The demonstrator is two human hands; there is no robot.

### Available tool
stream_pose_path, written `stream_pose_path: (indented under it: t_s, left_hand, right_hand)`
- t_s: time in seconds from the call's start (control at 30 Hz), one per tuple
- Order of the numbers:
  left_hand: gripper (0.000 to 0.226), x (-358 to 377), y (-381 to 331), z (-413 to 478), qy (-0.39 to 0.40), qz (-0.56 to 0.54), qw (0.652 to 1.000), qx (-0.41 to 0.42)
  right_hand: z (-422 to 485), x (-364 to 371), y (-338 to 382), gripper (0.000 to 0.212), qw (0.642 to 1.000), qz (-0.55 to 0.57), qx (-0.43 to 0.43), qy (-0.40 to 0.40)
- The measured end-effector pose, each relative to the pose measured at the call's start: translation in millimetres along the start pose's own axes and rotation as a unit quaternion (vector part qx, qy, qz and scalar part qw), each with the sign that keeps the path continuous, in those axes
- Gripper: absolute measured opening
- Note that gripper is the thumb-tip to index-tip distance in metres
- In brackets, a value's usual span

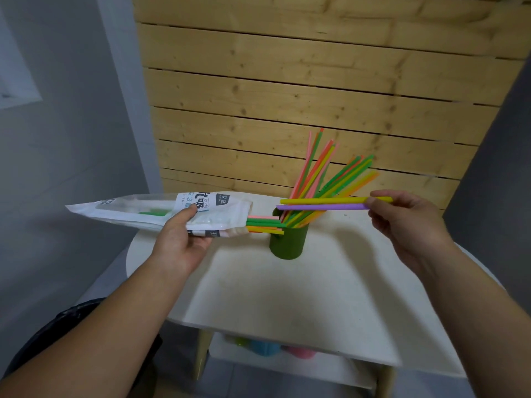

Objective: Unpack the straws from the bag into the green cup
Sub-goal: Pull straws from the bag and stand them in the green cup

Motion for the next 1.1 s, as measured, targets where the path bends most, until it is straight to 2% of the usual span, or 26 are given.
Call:
stream_pose_path:
  t_s: [0.27, 0.37, 0.63, 0.87, 1.0, 1.1]
  left_hand:
    - [0.016, 2, 10, -4, 0.014, 0.026, 1.000, 0.002]
    - [0.013, 3, 14, -6, 0.016, 0.039, 0.999, 0.003]
    - [0.016, 2, 17, -5, 0.018, 0.058, 0.998, 0.003]
    - [0.018, 3, 19, -4, 0.017, 0.060, 0.998, 0.006]
    - [0.017, 5, 20, -6, 0.022, 0.059, 0.998, 0.007]
    - [0.020, 6, 17, -7, 0.024, 0.052, 0.998, 0.010]
  right_hand:
    - [1, 4, 4, 0.011, 0.998, -0.055, -0.024, 0.006]
    - [-5, 18, -2, 0.004, 0.998, -0.049, -0.025, 0.017]
    - [-7, 43, -13, 0.011, 0.998, -0.001, -0.045, -0.037]
    - [-1, 61, -20, 0.015, 0.998, -0.002, -0.047, -0.030]
    - [-1, 60, -29, 0.010, 0.999, -0.023, -0.031, -0.007]
    - [-8, 54, -37, 0.024, 0.997, -0.070, -0.016, -0.003]
Point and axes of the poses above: each hand's wrist, its own z-axis towards the middle knuckle, its own x-axis out of the palm, y = z × x, the point moved 3 cm from there along z, towards the middle knuckle, and after that the axes turned 15 degrees about -y, right-handed, at the moved point
